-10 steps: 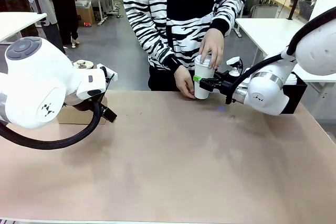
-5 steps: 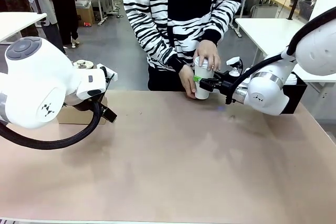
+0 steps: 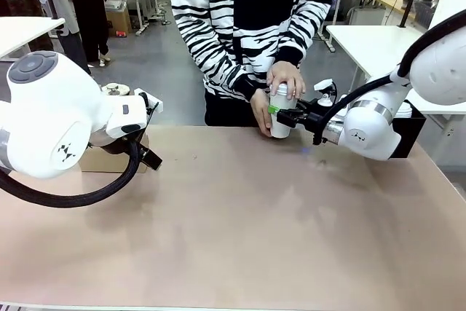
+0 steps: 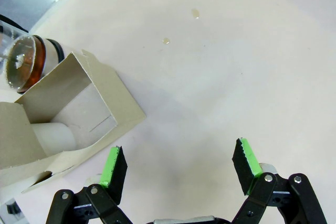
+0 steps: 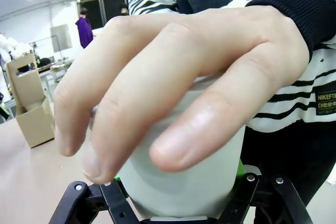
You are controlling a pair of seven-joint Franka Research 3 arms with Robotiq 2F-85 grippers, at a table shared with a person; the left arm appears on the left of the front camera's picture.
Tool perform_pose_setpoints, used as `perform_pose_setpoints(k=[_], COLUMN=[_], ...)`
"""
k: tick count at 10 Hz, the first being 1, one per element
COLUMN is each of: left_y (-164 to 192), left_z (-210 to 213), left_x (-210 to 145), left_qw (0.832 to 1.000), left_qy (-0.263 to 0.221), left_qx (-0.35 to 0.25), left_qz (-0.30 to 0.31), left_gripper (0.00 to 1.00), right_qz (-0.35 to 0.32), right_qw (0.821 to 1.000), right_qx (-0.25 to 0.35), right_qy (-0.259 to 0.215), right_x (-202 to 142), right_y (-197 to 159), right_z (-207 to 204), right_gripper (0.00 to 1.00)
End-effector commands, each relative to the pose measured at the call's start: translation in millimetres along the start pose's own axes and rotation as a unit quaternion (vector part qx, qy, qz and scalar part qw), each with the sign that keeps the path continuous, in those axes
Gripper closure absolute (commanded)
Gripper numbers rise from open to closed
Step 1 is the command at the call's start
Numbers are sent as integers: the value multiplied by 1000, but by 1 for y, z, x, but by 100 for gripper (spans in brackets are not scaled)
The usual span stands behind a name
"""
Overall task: Pour a drink into a cup and package it in a carrier.
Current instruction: When a person places the Paper Cup Lid on the 600 ml Paper Cup , lift the 600 ml Paper Cup.
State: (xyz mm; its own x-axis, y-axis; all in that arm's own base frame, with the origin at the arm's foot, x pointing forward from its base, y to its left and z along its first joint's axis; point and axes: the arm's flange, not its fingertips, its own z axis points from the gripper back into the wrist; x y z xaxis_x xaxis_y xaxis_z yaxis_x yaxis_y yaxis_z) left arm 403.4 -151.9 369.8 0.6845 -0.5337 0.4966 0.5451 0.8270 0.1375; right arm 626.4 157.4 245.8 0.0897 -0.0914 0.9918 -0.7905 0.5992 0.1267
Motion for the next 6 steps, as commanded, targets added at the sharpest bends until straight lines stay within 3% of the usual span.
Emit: perform_pose_setpoints(k=[1,6], left_y=[0,0], left_z=[1,1], left_x=[0,0], left_qw=[1000,1000], left_qy=[-1,-1], left_qx=[-1,-1], left_qz=[0,0], left_gripper=[0,0], right_qz=[-2,-2], right_qw=[1000,1000], right_qx=[-5,-5], right_qy=[-3,-3], right_x=[2,2], right_y=[1,1], right_z=[-3,-3], right_gripper=[20,20])
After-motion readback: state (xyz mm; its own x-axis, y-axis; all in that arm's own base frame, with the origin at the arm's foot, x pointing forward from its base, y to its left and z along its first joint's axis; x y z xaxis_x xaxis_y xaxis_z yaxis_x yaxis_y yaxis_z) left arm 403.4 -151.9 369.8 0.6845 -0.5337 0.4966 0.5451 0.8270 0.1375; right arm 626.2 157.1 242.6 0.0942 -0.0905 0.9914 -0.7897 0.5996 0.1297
